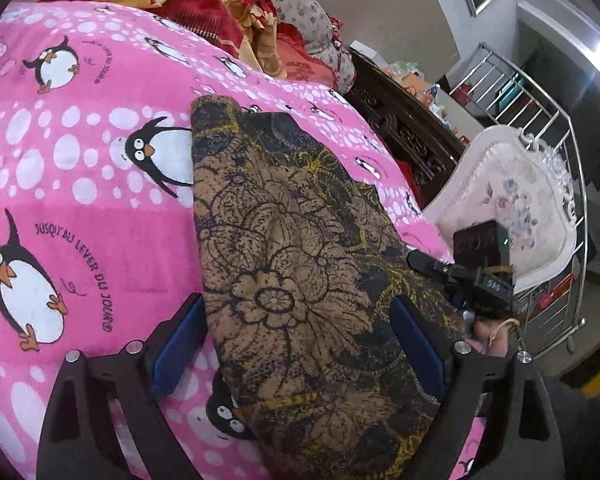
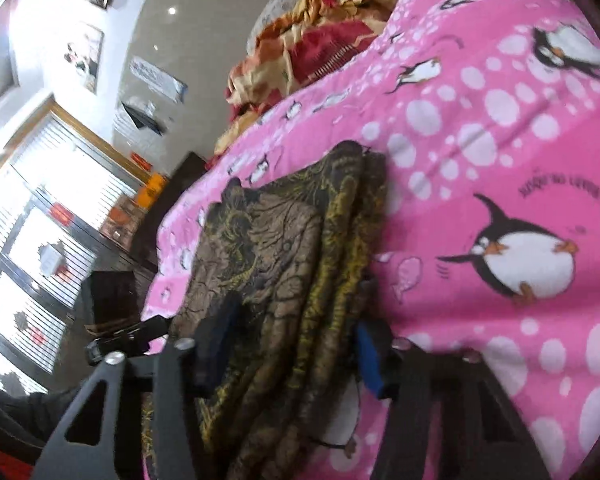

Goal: Fold small clothes

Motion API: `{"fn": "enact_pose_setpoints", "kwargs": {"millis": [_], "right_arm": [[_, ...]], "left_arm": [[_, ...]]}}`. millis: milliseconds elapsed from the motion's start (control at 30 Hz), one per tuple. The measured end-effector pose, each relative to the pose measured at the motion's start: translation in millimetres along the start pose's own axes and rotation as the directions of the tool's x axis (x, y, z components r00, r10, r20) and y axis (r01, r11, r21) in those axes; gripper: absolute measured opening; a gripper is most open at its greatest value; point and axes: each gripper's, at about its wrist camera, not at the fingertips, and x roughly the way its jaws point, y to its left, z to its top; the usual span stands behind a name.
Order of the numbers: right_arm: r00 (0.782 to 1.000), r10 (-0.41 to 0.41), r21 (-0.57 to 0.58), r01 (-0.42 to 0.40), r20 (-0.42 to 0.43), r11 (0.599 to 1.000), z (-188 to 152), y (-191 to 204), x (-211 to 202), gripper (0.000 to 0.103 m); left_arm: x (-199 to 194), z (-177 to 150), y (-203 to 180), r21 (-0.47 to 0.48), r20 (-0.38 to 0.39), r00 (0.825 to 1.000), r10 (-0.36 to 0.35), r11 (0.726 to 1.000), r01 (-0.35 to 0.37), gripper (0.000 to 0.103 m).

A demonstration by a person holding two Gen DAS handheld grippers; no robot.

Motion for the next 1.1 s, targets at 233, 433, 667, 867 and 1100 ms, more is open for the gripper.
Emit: {"fn": "enact_pose_setpoints", "kwargs": {"millis": [233, 433, 667, 867, 1100], "right_arm": [[0.999, -0.032, 0.024, 0.032, 0.002, 0.999, -2, -8, -7, 0.03], [0.997, -0.08, 0.012, 0.08, -0.019, 0.997, -10, -6, -15, 0.027], [0.97, -0.242, -0.058, 0.241, -0.03, 0.969, -6, 36, -13, 0.015], [0.991, -0.131, -0.028, 0.131, -0.01, 0.991, -5, 79, 11, 0.014], [0.997, 0.003, -0.048, -0.006, -0.076, 0.999, -16, 137, 109, 0.014]], "left_arm": [[-2, 0, 3, -0.03, 0.023, 1.0, 0.018, 0.999, -0.017, 0.062], [-1, -1, 27, -0.199, 0.047, 0.998, 0.036, 0.98, -0.026, 0.0], [-31, 5, -10, -0.094, 0.092, 0.987, 0.13, 0.988, -0.122, 0.0], [-88, 14, 29, -0.091, 0.108, 0.978, 0.179, 0.981, -0.17, 0.0], [-170, 17, 95, -0.11, 0.136, 0.947, 0.293, 0.954, -0.279, 0.0]]}}
